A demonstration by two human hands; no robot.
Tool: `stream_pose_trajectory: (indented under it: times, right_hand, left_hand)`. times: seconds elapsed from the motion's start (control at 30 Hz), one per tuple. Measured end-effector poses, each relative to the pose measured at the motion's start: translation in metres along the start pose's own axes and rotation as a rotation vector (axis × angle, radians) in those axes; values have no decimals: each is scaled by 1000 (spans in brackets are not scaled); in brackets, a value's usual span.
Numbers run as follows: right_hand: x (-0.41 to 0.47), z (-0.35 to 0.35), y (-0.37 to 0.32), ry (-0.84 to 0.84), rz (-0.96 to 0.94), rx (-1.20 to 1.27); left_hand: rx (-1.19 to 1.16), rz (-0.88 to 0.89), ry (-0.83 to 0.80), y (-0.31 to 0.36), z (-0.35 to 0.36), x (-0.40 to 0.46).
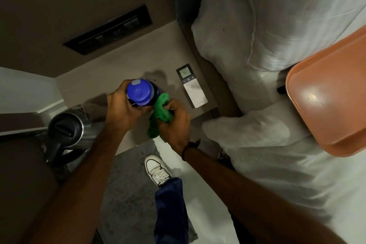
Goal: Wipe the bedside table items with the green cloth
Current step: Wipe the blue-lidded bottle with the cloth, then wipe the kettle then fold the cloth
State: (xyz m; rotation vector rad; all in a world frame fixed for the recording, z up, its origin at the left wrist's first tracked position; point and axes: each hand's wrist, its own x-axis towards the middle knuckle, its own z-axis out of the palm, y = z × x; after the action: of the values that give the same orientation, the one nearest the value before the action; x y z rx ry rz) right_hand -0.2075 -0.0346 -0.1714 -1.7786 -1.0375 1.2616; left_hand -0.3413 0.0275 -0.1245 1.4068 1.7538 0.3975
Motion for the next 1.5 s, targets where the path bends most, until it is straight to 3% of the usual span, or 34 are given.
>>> stream_pose_trajectory:
  times: [0.17, 0.27, 0.5, 0.6, 0.73, 0.93, 1.03, 1.17, 1.27, 1.43, 1.5]
  right_hand:
    - [30, -6, 10, -120, 347, -58]
    - [38, -17, 15, -76, 383, -41]
    - [12, -31, 19, -68, 777, 280]
    - [-8, -18, 15, -87, 837, 354]
    - [-29, 20, 8, -166, 862, 424]
    - [-45, 93, -3, -224, 801, 418]
    - [-53, 135, -11, -158, 725, 417]
    - [-65, 175, -23, 5, 574, 278]
    - [-93, 195, -27, 33, 482, 183]
    - [-86, 194, -25, 81, 641, 187]
    - [-89, 197, -32, 106, 592, 114]
  left_hand:
    - [53, 26, 31, -1, -1, 1]
    - [70, 10, 34, -5, 2, 4]
    - [97, -1, -39, -17, -13, -10]
    - [195, 31, 46, -34, -47, -28]
    - [337, 119, 184, -73, -104, -51]
    - [367, -78, 35, -132, -144, -58]
    - [292, -75, -36, -148, -150, -60]
    - [324, -58, -32, -151, -153, -59]
    - [315, -64, -16, -149, -153, -58]
    - [309, -39, -7, -151, -156, -56]
    - [309, -39, 1, -151, -155, -56]
